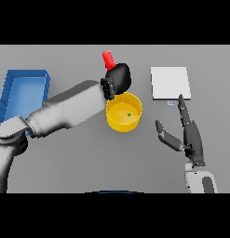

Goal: Pick up the red beaker and tilt it to pour out 1 green nut into yellow bowl. Pick up the yellow bowl and place it on the metallic measuring scale.

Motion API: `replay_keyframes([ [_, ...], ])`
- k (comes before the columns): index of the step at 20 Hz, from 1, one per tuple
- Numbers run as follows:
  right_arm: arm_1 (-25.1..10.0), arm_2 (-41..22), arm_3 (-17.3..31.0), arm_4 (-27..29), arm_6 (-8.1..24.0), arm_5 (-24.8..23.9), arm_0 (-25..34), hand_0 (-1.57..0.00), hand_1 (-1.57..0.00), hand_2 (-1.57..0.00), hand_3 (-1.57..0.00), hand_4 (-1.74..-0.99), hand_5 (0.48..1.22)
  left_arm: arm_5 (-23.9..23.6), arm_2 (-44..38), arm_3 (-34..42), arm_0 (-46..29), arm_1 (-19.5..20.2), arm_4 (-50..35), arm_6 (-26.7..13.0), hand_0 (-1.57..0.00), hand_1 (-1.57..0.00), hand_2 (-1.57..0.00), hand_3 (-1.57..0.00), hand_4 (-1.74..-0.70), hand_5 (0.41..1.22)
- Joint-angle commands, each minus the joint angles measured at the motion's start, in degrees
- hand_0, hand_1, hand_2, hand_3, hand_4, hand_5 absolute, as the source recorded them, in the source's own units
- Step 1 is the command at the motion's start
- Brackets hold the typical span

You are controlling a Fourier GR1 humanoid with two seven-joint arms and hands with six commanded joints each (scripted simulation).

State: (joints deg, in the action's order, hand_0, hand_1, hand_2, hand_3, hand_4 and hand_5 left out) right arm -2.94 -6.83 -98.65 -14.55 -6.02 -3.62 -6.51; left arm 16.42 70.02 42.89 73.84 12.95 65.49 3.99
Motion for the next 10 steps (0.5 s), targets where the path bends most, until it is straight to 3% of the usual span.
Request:
replay_keyframes([
  [1,-0.38,0.05,-0.53,-0.26,0.11,-0.04,-0.39,0.00,0.00,0.00,0.00,-1.153,0.627,-0.23,1.16,-0.17,0.30,0.11,0.74,-0.05,-1.57,-1.57,-1.57,-1.57,-1.73,1.221],
  [8,-0.24,0.18,0.06,-0.91,1.21,-0.70,0.24,0.00,0.00,0.00,0.00,-1.151,0.634,0.29,7.18,-1.38,4.75,-1.70,2.81,1.54,-1.57,-1.57,-1.57,-1.57,-1.72,1.221],
  [10,-0.24,0.14,-0.57,-0.13,-0.34,-0.17,-0.42,0.00,0.00,0.00,0.00,-1.152,0.635,-0.04,7.89,-1.42,6.83,-1.07,2.64,3.03,-1.57,-1.57,-1.57,-1.57,-1.72,1.221],
])
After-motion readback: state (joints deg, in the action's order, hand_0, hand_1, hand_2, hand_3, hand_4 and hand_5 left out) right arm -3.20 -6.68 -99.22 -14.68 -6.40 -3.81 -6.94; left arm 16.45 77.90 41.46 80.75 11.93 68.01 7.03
